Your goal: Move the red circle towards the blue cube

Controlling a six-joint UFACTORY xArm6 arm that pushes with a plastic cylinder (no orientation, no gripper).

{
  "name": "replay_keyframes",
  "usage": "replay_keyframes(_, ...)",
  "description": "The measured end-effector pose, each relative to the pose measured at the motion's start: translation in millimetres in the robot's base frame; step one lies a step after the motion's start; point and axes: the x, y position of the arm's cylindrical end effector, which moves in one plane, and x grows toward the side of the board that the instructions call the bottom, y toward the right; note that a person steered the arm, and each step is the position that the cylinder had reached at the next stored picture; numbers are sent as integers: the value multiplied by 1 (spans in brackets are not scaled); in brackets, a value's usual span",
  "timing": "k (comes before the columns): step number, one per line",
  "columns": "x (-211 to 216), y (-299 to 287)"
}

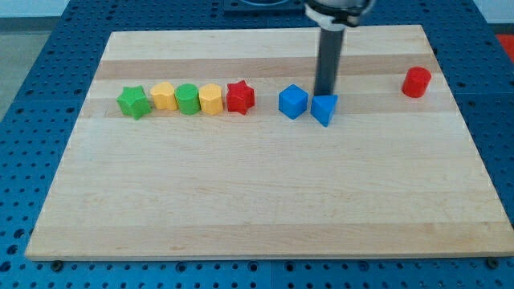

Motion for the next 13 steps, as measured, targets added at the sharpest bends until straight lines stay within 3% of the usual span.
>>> replay_keyframes(2,4,44)
replay_keyframes(5,82,46)
replay_keyframes(7,107,147)
replay_keyframes(8,72,198)
replay_keyframes(9,-7,198)
replay_keyframes(10,-40,198)
replay_keyframes(11,-64,197)
replay_keyframes(13,-61,173)
